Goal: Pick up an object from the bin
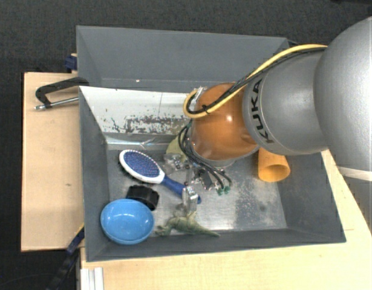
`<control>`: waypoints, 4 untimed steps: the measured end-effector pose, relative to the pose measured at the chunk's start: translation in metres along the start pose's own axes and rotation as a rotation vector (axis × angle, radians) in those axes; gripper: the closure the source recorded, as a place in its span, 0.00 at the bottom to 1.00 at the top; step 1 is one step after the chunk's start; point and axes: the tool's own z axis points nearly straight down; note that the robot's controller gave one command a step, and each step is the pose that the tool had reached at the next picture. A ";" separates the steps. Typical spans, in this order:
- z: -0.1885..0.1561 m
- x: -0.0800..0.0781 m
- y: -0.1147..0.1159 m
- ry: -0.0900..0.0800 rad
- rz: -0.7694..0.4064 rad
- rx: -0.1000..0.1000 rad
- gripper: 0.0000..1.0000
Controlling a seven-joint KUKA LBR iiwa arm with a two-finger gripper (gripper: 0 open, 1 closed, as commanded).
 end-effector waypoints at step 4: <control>-0.157 -0.011 -0.017 0.018 0.126 0.001 0.00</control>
Offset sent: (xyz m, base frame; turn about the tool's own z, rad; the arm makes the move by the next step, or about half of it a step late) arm -0.0036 -0.0233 -0.0147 0.0515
